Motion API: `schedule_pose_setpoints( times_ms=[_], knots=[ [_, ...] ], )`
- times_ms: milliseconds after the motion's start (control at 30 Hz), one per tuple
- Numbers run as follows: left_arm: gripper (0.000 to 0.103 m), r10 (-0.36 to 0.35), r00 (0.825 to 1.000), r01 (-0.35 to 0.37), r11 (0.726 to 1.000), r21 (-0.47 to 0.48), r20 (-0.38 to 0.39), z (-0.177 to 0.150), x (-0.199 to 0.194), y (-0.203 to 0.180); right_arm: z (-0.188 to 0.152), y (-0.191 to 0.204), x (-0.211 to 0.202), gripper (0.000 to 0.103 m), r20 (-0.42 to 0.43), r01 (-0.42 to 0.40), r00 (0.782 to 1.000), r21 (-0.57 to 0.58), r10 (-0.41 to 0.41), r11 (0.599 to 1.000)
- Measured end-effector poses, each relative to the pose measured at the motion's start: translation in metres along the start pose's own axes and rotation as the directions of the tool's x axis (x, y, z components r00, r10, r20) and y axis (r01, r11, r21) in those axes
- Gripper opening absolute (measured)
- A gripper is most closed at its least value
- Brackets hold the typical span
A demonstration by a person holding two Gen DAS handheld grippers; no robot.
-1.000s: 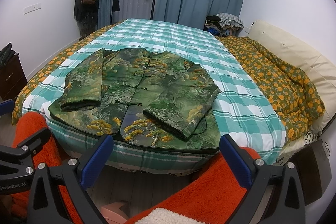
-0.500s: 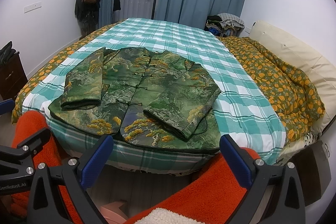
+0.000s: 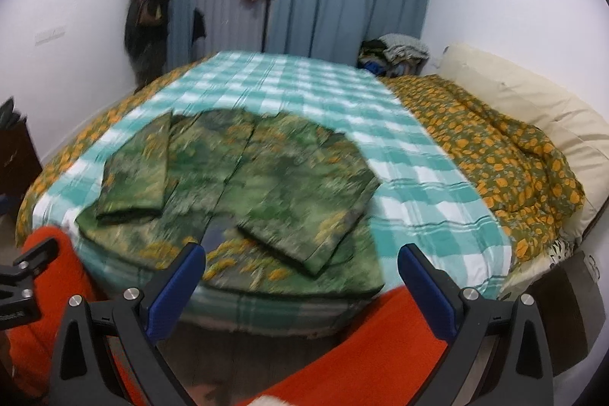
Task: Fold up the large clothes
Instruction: 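Grasp the folded sleeve cuff with the right gripper and lift it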
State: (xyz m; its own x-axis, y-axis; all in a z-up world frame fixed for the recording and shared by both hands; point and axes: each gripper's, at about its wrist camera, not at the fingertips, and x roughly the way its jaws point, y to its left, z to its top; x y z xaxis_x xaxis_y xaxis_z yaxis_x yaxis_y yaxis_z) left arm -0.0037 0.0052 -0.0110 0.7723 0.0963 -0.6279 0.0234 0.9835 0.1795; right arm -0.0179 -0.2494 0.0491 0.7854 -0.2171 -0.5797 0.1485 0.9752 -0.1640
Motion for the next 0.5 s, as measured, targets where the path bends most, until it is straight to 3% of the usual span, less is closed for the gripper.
schedule_pose_setpoints(
  times_ms=[67,167,233,367,500],
  knots=[
    [0.103,0.061,0.998,-0.062,0.998,0.026,0.026,0.002,0.003,0.002,0.005,-0.01,0.005,0.103,0.026,-0.005,1.0,-0.008,0.005,1.0],
    [0.103,0.068,0.998,-0.068,0.997,0.043,0.005,0.005,0.015,0.007,0.011,-0.015,0.02,0.103,0.056,-0.017,0.998,-0.073,0.021,0.997],
    [0.103,0.06,0.998,-0.059,0.997,0.044,-0.018,0.008,0.026,0.011,0.012,-0.014,0.038,0.103,0.04,-0.07,0.996,-0.123,0.075,0.99],
    [0.103,0.044,0.998,-0.043,0.999,0.021,-0.054,0.016,0.046,0.018,0.003,-0.003,0.101,0.103,-0.168,-0.178,0.975,-0.188,0.147,0.966],
    [0.103,0.017,0.994,-0.016,1.0,0.015,-0.106,0.027,0.07,0.024,-0.009,0.017,0.151,0.103,-0.295,-0.25,0.941,-0.263,0.169,0.932]
  ],
)
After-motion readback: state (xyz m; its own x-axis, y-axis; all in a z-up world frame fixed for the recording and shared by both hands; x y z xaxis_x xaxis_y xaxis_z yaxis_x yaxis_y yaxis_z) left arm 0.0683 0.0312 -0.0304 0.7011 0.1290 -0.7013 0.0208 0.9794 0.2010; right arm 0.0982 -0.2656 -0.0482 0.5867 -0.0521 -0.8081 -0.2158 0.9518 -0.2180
